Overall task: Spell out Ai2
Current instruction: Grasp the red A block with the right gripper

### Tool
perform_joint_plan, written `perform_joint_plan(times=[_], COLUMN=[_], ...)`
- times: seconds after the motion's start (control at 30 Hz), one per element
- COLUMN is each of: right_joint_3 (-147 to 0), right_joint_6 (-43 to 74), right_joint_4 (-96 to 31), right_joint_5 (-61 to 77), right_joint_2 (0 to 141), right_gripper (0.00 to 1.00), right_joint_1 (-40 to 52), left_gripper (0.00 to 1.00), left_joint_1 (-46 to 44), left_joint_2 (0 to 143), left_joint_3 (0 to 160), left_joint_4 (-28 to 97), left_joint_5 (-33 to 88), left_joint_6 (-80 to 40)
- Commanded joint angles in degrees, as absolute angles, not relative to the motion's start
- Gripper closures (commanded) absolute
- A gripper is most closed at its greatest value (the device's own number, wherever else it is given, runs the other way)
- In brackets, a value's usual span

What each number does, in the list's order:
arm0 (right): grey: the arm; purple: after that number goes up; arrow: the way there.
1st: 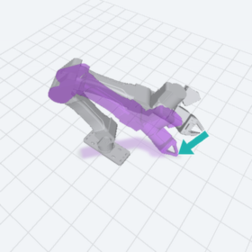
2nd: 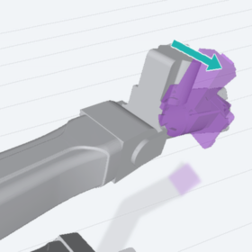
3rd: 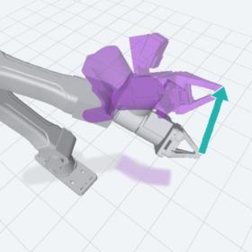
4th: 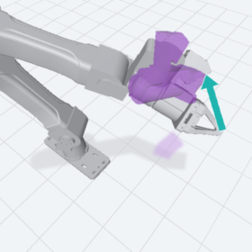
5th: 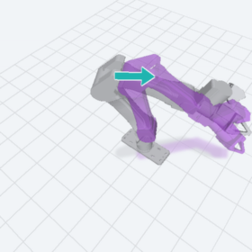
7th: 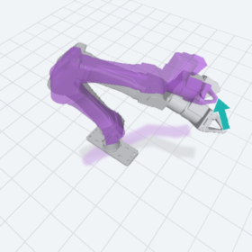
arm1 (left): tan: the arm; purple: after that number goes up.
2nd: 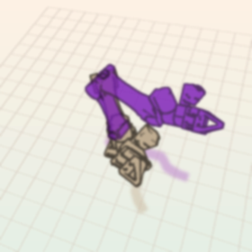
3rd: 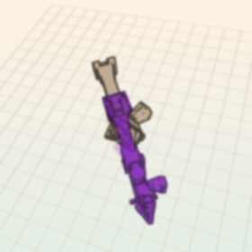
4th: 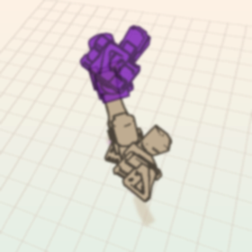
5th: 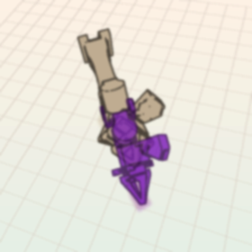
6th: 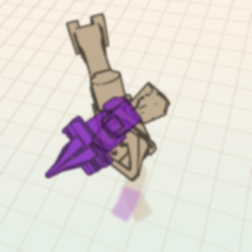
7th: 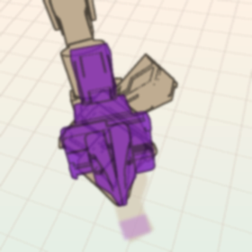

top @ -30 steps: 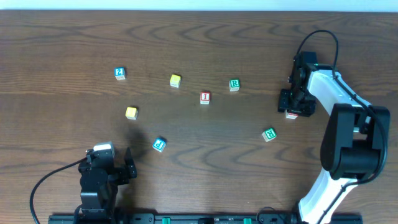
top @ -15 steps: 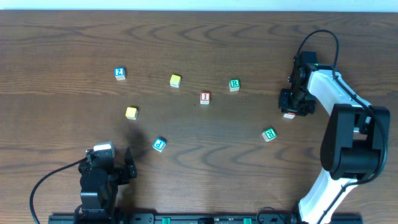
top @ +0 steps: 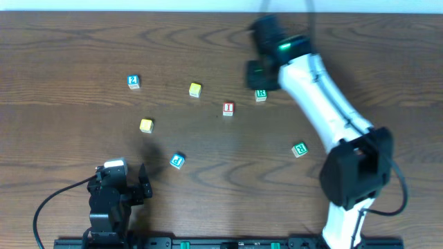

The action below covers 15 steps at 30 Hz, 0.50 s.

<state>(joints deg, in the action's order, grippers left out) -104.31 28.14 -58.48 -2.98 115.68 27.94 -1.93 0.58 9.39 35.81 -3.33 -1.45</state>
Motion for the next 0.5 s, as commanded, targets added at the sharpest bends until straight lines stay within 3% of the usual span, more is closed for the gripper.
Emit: perform_joint_plan(times=[0.0, 0.2, 0.47], right_joint_3=[-105.19, -113.86, -118.1], right_joint_6=[36.32, 36.93, 37.58], right_joint_4=[-56.42, -56.95, -58.54], right_joint_5=[-2.48, -5.21, -4.4], right_joint_2=[118.19, 127.35, 134.13], right_gripper=[0.98, 0.98, 0.98], right_joint_1=[32.84, 40.25, 39.81], left_gripper=[0.05, 0.05, 0.05], left_joint_1=[-1.85, -1.85, -1.85], left_joint_2=[0.25, 0.25, 0.25], left_joint_3=[8.86, 8.84, 8.86], left_joint_4=[35.83, 35.83, 35.83], left_joint_5=[-3.33, -3.33, -3.33], left_joint_6=[-1.26, -1.26, -1.26])
